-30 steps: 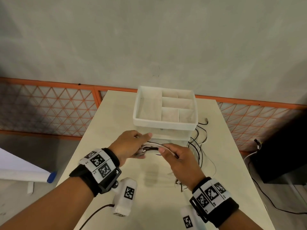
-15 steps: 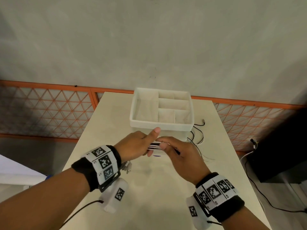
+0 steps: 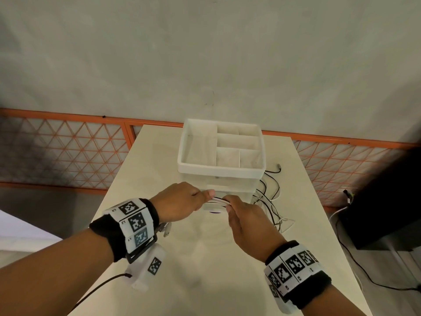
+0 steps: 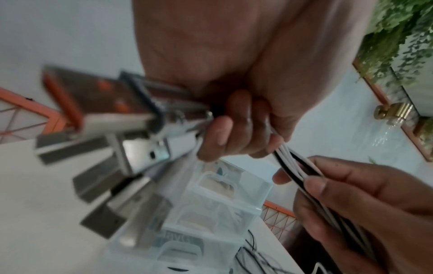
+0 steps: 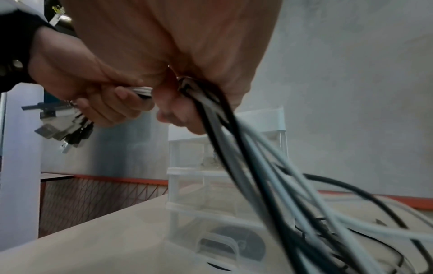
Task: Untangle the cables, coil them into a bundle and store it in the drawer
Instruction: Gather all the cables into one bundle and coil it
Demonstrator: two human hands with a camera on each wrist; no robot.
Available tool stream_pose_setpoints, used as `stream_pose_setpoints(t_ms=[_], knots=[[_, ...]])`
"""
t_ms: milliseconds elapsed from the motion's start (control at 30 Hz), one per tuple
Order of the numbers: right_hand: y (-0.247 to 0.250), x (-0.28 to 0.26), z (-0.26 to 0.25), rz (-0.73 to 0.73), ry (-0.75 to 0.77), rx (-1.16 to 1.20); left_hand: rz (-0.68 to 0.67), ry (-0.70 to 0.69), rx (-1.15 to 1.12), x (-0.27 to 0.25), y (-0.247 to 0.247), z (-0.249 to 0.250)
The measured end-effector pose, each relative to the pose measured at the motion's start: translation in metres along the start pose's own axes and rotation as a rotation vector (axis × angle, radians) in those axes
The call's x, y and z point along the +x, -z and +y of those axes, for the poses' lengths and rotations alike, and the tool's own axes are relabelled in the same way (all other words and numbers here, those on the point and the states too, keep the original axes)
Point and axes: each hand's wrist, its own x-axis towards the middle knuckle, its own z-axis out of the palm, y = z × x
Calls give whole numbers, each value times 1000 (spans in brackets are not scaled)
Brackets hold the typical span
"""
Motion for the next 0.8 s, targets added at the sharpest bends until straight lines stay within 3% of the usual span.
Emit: stream_pose_setpoints(t_ms=[167,300,433,500,567,633,700,800], knots=[[1,0,4,39,-100,46,15,-10,-177,-1,10,5],[18,-2,12,75,-257,348,146,28,-776,-1,25,4],[28,5,-8,196,-184,518,261,77,-1193,5,16,18],[27,9,-22,320,-157,491,209,62,-1175,3,7,31],[21,11,-36,410,-73,384,156,-10,-856,0,-4,39],[10,10,-47,379,14,331,85,-110,-676,-3,-14,47],[3,8,-56,276,72,315,6,-98,-763,-4,-22,49],[10,5,-60,134,88,396,22,18,-977,-9,-21,49]])
